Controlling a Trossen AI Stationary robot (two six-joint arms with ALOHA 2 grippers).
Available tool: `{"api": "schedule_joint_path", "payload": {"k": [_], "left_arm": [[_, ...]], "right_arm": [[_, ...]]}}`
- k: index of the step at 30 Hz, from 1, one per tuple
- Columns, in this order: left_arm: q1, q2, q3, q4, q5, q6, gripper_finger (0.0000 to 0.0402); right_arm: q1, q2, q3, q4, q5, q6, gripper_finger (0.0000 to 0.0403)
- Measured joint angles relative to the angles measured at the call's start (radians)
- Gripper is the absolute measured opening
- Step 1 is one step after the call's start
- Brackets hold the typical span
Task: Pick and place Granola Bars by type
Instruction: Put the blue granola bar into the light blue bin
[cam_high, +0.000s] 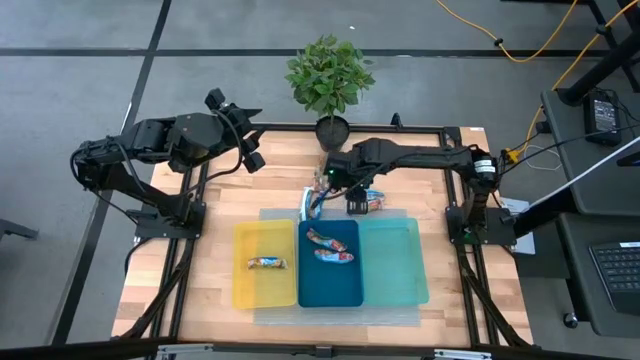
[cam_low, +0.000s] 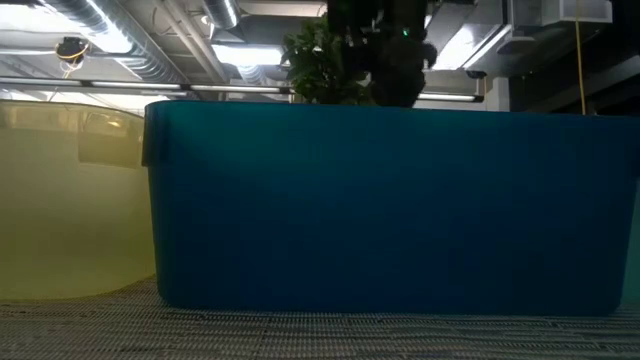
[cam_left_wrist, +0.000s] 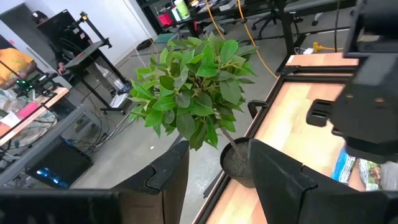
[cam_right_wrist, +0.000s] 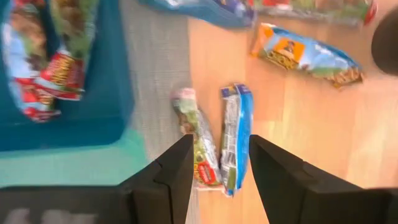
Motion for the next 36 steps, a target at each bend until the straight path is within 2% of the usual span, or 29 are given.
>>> {"api": "schedule_joint_path", "payload": {"k": [4,10,17,20,25,29,36], "left_arm": [[0.0,0.0,0.0,0.0,0.0,0.0,0.0159],[0.0,0.0,0.0,0.0,0.0,0.0,0.0159],[0.0,0.0,0.0,0.0,-0.002,-0.029,0.0159],[0.0,0.0,0.0,0.0,-0.008,-0.065,0.0159],[0.0,0.0,0.0,0.0,-0.008,-0.104,0.0159],[0.0,0.0,0.0,0.0,-0.008,-0.107,0.0159],[0.0,0.0,0.0,0.0,-0.008,-0.107,0.0159]], "right_arm": [[-0.051,-0.022,-0.109,0.067,-0.023,-0.006,0.0157],[-0.108,-0.023,-0.249,0.175,-0.141,-0.049,0.0157],[-0.137,-0.023,-0.356,0.305,-0.143,-0.136,0.0159],[-0.138,-0.023,-0.377,0.365,-0.146,-0.168,0.0179],[-0.142,-0.023,-0.411,0.437,-0.15,-0.18,0.0245],[-0.143,-0.023,-0.441,0.503,-0.086,-0.184,0.0289],[-0.149,-0.023,-0.506,0.57,-0.077,-0.16,0.0303]]}}
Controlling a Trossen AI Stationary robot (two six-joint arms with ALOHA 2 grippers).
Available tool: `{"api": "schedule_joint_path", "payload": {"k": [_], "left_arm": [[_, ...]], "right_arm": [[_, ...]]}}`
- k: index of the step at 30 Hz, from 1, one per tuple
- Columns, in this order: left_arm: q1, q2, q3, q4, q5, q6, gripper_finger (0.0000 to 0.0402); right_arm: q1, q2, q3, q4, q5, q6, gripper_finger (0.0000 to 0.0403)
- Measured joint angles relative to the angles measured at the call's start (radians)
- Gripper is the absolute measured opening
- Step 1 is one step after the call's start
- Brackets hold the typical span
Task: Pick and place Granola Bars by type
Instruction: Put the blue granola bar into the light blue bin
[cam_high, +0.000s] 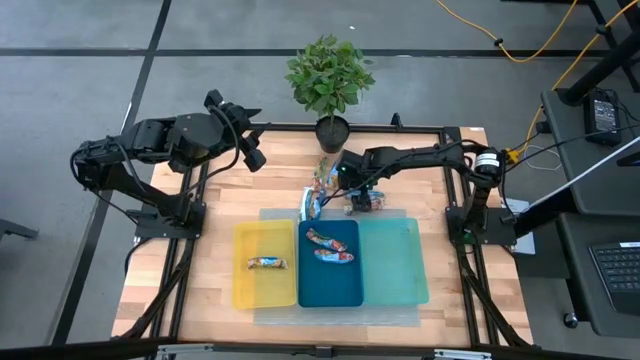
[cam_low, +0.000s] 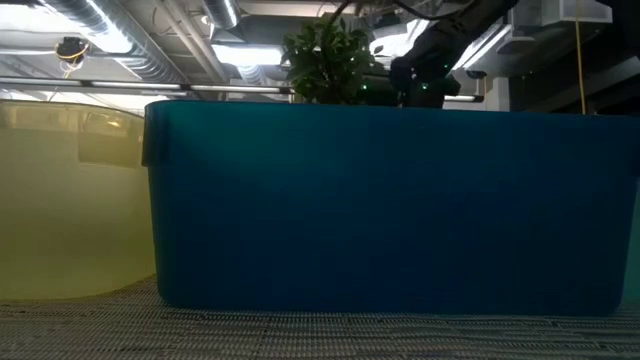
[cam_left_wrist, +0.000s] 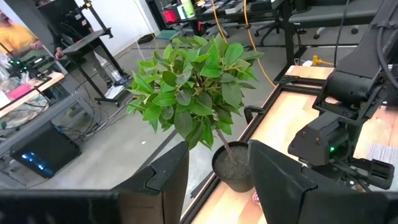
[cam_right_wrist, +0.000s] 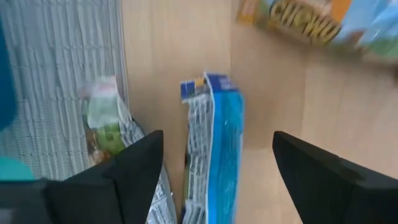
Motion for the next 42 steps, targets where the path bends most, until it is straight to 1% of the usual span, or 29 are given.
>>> {"api": "schedule_joint_path", "payload": {"k": [3,8,10,12,16,24,27,29,33,38,42], "left_arm": [[0.0,0.0,0.0,0.0,0.0,0.0,0.0159],[0.0,0.0,0.0,0.0,-0.019,0.001,0.0159],[0.0,0.0,0.0,0.0,-0.024,-0.005,0.0159],[0.0,0.0,0.0,0.0,-0.024,-0.013,0.0159],[0.0,0.0,0.0,0.0,-0.024,-0.014,0.0159],[0.0,0.0,0.0,0.0,-0.024,-0.027,0.0159],[0.0,0.0,0.0,0.0,-0.024,-0.027,0.0159],[0.0,0.0,0.0,0.0,-0.024,-0.031,0.0159],[0.0,0.0,0.0,0.0,-0.024,-0.034,0.0159],[0.0,0.0,0.0,0.0,-0.023,-0.034,0.0159],[0.0,0.0,0.0,0.0,-0.023,-0.034,0.0159]], "right_arm": [[0.0,0.0,-0.033,0.008,-0.001,0.002,0.0304],[-0.007,-0.003,-0.096,0.072,-0.01,0.005,0.0302],[-0.011,-0.005,-0.113,0.089,-0.014,0.008,0.0295],[-0.015,-0.006,-0.12,0.094,-0.014,0.008,0.0279],[-0.019,-0.005,-0.12,0.105,-0.009,0.009,0.0227],[-0.019,0.001,-0.095,0.108,0.001,0.009,0.0092],[-0.019,0.004,-0.072,0.09,0.003,0.009,0.0055],[-0.019,0.005,-0.056,0.083,0.004,0.009,0.0039],[-0.019,0.005,-0.027,0.065,0.004,0.009,0.0027],[-0.018,0.005,0.015,0.014,0.044,0.01,0.0031],[-0.018,0.004,0.055,-0.042,0.044,0.041,0.0029]]}}
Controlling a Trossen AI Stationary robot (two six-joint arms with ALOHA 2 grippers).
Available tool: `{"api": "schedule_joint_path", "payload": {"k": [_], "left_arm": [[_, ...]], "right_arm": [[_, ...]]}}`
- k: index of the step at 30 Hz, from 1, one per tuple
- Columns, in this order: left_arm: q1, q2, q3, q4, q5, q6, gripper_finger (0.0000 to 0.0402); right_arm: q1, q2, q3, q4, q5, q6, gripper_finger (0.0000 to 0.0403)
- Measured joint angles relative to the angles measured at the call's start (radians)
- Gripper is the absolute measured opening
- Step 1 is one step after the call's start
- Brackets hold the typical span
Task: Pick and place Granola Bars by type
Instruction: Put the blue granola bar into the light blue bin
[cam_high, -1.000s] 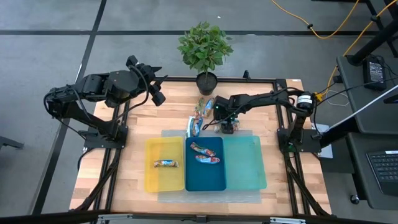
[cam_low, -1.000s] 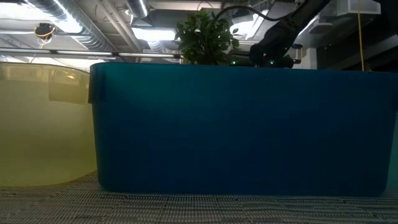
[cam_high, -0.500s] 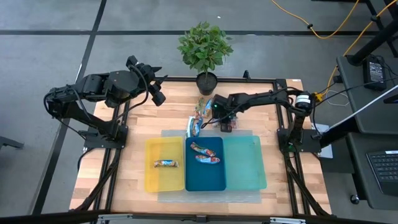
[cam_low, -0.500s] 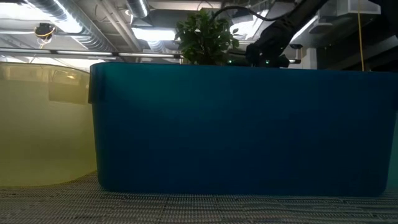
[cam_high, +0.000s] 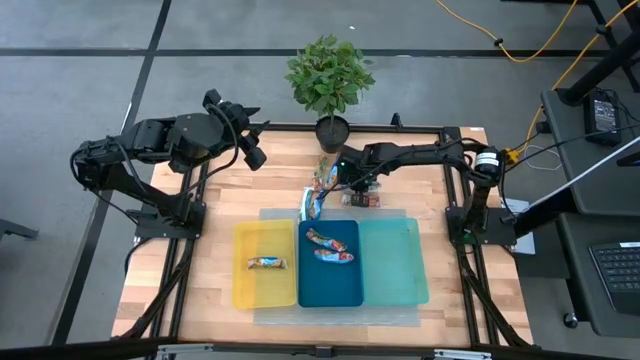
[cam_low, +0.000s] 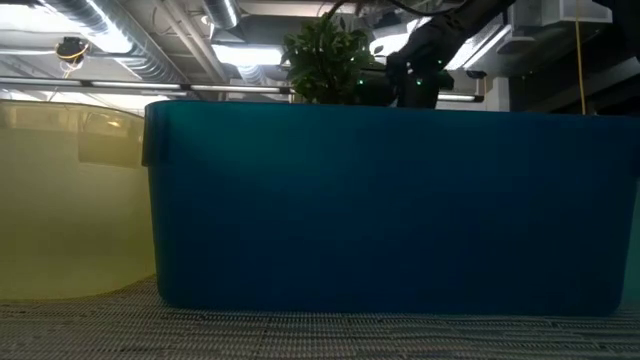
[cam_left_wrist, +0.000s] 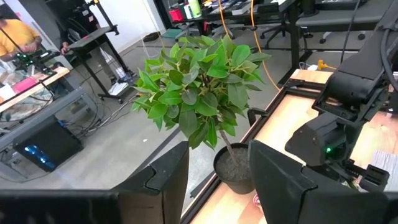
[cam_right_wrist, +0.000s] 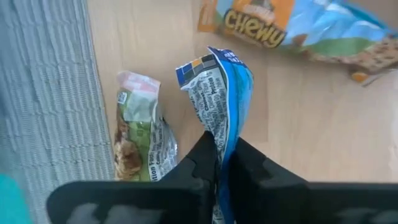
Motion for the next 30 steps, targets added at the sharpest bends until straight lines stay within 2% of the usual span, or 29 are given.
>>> {"api": "schedule_joint_path", "payload": {"k": [7,16,24,30], "left_arm": [[0.0,0.0,0.0,0.0,0.0,0.001,0.0159],[0.0,0.0,0.0,-0.002,0.0,0.034,0.0159],[0.0,0.0,0.0,-0.054,0.001,0.036,0.0159],[0.0,0.0,0.0,-0.088,0.005,0.037,0.0159]], "right_arm": [[0.001,-0.061,0.024,-0.033,-0.045,0.076,0.0029],[0.001,-0.294,0.024,-0.005,-0.083,0.099,0.0021],[0.029,-0.538,0.025,0.056,-0.28,0.116,0.0032],[0.082,-0.671,0.025,0.136,-0.456,0.136,0.0017]]}}
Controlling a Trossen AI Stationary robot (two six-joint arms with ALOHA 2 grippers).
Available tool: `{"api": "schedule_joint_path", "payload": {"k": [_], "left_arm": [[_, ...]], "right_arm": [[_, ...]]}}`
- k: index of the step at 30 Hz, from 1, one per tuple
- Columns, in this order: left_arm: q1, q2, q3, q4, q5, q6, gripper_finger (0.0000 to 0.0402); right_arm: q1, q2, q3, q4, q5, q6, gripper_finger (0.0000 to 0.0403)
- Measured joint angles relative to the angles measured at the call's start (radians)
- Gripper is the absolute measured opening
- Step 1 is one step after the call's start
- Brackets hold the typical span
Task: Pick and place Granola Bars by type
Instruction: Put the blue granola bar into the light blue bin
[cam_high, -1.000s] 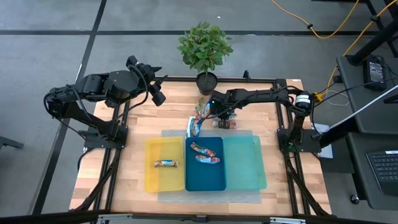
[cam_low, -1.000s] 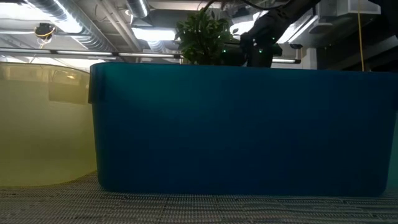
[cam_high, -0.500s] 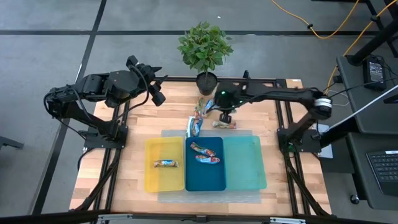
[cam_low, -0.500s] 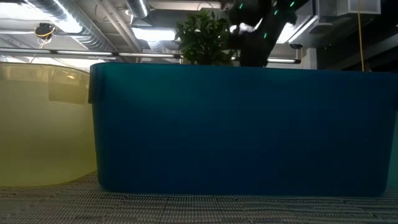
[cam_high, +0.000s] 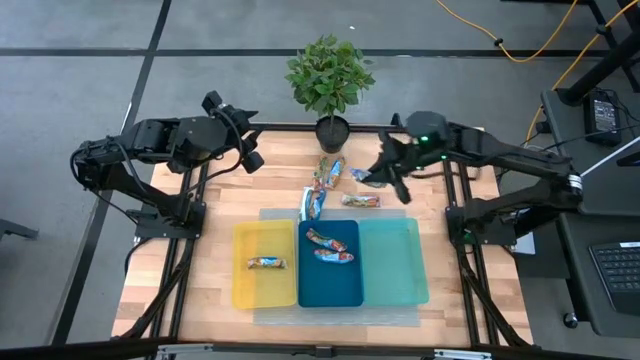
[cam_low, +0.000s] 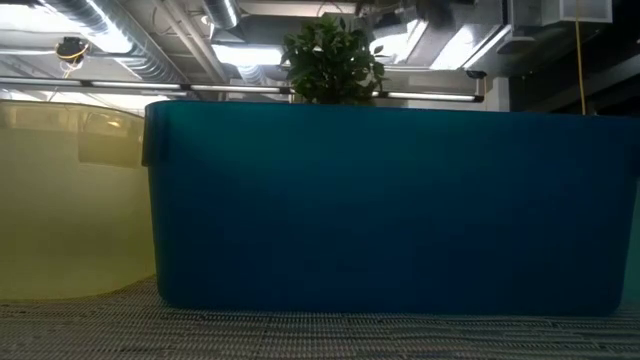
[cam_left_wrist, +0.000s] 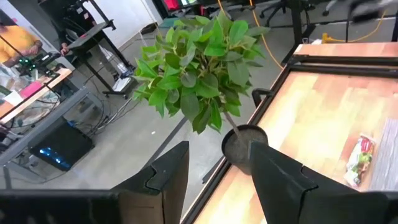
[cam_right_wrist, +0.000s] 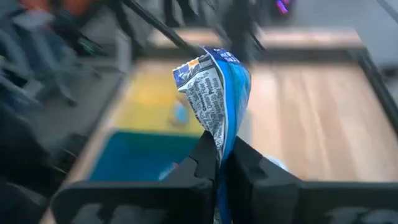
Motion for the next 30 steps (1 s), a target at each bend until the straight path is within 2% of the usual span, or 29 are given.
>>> {"api": "schedule_joint_path", "payload": {"k": [2,6,11,15,20,30], "left_arm": [[0.0,0.0,0.0,-0.009,0.0,0.0,0.0159],[0.0,0.0,0.0,-0.011,0.001,0.0,0.0159],[0.0,0.0,0.0,-0.016,0.003,0.0,0.0159],[0.0,0.0,0.0,-0.035,0.009,0.0,0.0159],[0.0,0.0,0.0,-0.044,0.044,0.0,0.0159],[0.0,0.0,0.0,-0.044,0.101,-0.007,0.0159]], "right_arm": [[0.023,-0.032,0.0,0.047,-0.034,0.036,0.0019],[0.081,-0.079,0.0,0.134,-0.018,0.09,0.0032],[0.163,-0.113,0.0,0.12,0.108,0.119,0.002],[0.218,-0.118,0.0,0.075,0.256,0.179,0.0016],[0.299,-0.118,0.0,0.0,0.38,0.278,0.0036],[0.497,-0.118,0.0,-0.172,0.52,0.612,0.0016]]}}
